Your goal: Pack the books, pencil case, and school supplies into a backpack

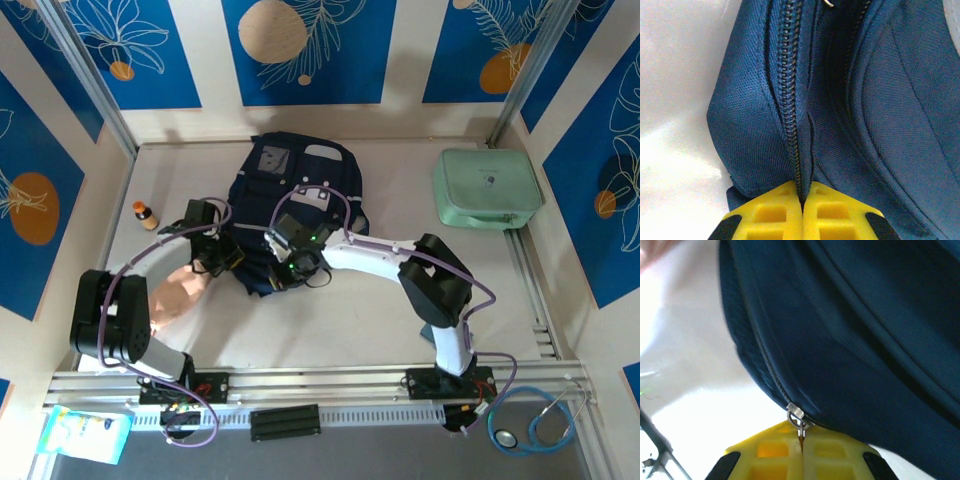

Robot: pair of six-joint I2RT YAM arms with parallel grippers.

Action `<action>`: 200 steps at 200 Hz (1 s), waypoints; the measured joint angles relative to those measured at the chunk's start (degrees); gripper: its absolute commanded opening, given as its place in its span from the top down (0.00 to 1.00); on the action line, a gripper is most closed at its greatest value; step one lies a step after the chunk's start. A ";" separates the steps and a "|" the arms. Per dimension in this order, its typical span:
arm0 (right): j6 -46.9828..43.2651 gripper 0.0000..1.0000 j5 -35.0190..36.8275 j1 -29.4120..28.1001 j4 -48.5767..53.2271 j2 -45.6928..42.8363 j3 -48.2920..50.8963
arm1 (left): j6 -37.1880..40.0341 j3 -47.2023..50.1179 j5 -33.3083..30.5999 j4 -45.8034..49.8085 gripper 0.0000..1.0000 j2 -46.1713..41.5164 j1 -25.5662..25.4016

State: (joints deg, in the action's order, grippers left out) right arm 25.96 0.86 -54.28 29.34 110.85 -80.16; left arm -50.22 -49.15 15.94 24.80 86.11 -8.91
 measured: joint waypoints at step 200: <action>-19.93 1.00 7.50 22.36 -8.61 -11.98 18.93 | 16.81 -7.04 -4.46 11.63 1.00 -1.29 -0.26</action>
State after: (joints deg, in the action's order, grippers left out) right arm 6.02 8.36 -31.92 20.73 98.87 -61.23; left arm -33.41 -56.18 11.49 36.42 84.82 -9.17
